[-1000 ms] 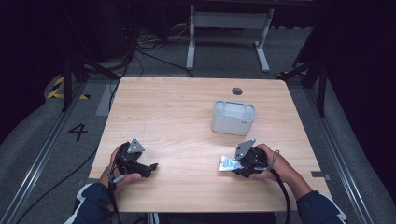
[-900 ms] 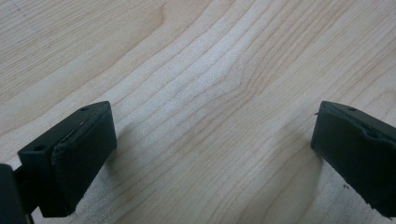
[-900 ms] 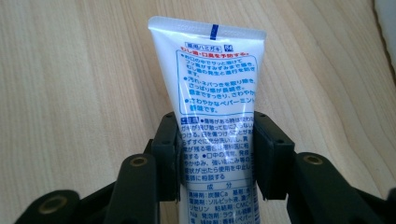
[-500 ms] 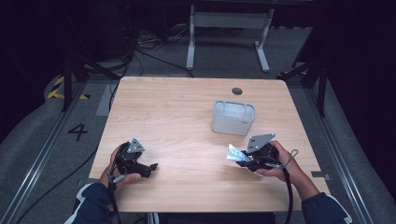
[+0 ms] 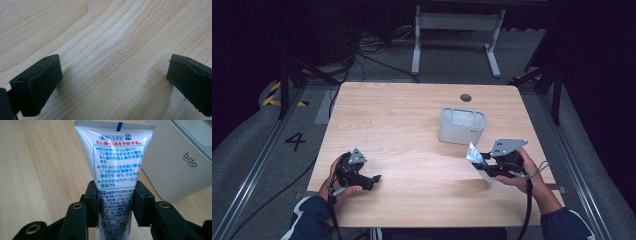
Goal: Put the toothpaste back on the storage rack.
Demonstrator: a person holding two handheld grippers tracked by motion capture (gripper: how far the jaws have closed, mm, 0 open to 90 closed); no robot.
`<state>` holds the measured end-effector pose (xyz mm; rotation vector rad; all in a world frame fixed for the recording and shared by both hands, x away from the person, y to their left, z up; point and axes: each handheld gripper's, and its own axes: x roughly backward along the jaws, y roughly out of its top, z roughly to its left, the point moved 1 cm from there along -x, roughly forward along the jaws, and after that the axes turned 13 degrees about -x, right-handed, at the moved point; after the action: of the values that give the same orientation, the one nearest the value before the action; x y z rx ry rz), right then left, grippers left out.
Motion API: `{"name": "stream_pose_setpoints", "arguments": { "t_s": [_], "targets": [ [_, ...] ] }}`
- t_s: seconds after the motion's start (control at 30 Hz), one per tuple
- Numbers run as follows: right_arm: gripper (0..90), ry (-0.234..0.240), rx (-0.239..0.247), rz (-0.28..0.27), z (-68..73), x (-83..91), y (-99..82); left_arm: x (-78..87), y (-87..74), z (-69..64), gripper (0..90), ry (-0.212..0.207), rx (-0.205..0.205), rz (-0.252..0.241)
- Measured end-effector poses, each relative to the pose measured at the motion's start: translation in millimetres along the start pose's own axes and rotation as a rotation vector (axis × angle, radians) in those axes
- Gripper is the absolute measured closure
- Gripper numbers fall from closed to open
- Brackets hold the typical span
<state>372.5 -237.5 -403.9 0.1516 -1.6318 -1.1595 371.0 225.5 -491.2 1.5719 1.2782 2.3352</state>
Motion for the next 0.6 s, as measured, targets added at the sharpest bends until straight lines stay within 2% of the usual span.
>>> {"name": "stream_pose_setpoints", "arguments": {
  "t_s": [0.07,0.4,0.47,0.6],
  "targets": [
    [62.6,0.002,-0.002,-0.009,-0.2,0.9,0.2,-0.1,0.0,-0.1,0.5,-0.001,0.001,-0.001],
    [63.4,-0.007,-0.035,-0.133,-1.2,19.0,8.7,0.0,0.1,0.0,0.5,-0.002,0.001,0.001],
    [63.6,0.006,-0.044,-0.145,-1.8,21.5,10.4,0.0,0.1,0.0,0.5,-0.002,0.001,0.002],
    [63.6,-0.007,-0.038,-0.166,-0.7,24.9,14.6,0.0,0.1,0.0,0.5,-0.002,0.0,0.002]
  ]
}}
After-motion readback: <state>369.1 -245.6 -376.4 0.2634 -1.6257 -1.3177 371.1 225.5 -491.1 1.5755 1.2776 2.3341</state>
